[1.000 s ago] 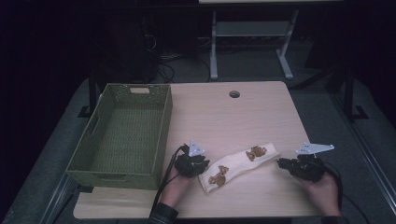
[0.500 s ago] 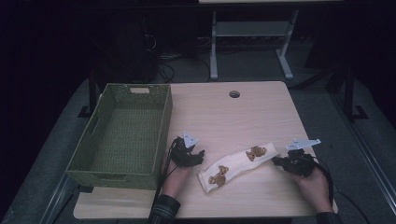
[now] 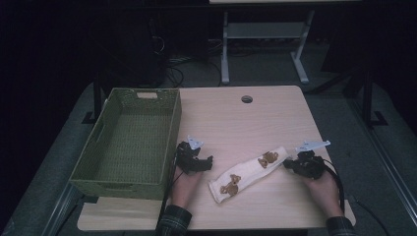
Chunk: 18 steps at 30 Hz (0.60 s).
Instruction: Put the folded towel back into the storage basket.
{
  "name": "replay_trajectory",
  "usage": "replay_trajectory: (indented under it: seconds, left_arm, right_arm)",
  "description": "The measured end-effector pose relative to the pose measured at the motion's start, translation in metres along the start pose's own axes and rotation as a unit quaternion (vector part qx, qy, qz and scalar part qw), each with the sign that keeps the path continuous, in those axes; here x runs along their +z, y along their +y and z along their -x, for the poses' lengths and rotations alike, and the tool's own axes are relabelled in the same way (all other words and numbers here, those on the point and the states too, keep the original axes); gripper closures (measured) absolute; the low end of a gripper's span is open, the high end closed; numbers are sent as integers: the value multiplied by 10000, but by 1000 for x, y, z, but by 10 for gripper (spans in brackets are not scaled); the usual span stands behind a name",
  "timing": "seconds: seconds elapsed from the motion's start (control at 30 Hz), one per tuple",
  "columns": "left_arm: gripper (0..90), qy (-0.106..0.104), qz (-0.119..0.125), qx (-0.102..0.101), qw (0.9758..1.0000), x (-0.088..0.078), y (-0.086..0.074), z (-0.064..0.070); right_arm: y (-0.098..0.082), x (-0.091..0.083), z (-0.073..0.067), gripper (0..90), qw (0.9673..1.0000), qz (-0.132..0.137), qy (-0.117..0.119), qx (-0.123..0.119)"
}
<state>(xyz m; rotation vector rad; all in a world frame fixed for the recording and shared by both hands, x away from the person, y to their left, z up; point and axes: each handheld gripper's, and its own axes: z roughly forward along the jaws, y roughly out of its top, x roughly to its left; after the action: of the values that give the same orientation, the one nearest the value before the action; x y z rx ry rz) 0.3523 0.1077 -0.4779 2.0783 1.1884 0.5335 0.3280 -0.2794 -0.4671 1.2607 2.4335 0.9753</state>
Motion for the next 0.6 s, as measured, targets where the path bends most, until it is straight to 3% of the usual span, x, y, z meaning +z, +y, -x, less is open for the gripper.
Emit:
replay_trajectory:
  seconds: [0.3,0.6]
  left_arm:
    - [183,-36,4,22,10000,0,0,0]
    - [182,-70,4,62,10000,0,0,1]
  right_arm:
    - [30,24,14,899,9999,-11,-49,129]
    - [63,51,18,899,10000,49,-53,37]
